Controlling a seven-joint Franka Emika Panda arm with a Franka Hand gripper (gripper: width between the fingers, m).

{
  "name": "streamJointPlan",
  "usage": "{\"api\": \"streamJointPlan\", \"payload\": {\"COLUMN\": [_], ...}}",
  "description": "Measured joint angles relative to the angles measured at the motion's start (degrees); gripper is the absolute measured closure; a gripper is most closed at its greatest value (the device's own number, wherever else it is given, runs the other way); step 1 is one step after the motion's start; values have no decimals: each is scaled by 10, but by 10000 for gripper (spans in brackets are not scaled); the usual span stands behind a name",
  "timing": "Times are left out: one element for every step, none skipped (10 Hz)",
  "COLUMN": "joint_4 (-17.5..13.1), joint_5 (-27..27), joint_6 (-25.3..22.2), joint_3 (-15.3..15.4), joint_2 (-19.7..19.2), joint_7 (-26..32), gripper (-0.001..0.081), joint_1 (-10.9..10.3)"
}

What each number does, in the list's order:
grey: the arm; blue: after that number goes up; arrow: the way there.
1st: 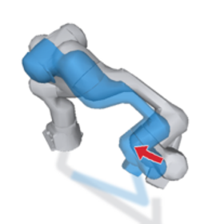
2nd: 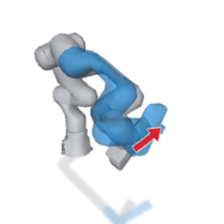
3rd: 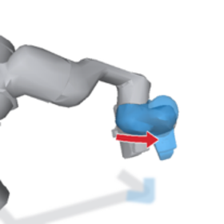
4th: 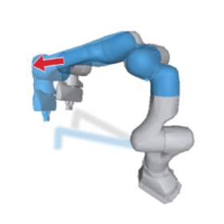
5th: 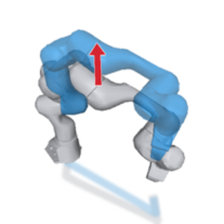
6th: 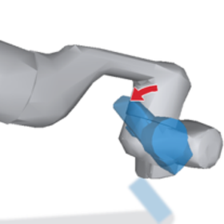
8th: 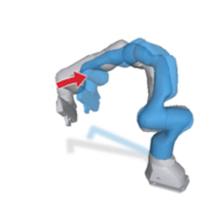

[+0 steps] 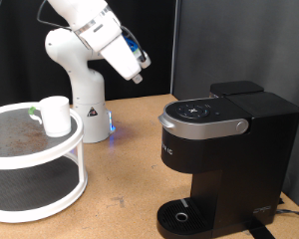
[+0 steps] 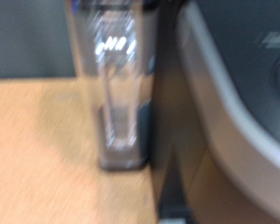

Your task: Make a cup of coffee with the keurig machine

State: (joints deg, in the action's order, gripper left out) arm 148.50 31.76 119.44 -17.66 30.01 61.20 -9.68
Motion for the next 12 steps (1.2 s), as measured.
{"api": "streamJointPlan", "payload": {"joint_4": [0, -1, -2, -6, -15, -24, -20, -11, 3, 14, 19, 18], "joint_5": [-36, -58, -64, -65, -68, -69, -69, -66, -59, -54, -56, -71], "joint_6": [-19, -44, -71, -102, -142, -171, -158, -126, -95, -88, -104, -142], "joint_3": [1, -5, -18, -37, -56, -68, -65, -60, -54, -54, -54, -56], "joint_2": [7, 20, 36, 51, 63, 68, 67, 70, 80, 97, 115, 128], "joint_7": [0, 14, 41, 66, 81, 89, 86, 72, 54, 28, -9, -38], "gripper": [806, 806, 806, 806, 806, 806, 806, 806, 806, 806, 806, 806], "joint_1": [10, 19, 24, 25, 26, 27, 27, 30, 37, 49, 67, 87]}}
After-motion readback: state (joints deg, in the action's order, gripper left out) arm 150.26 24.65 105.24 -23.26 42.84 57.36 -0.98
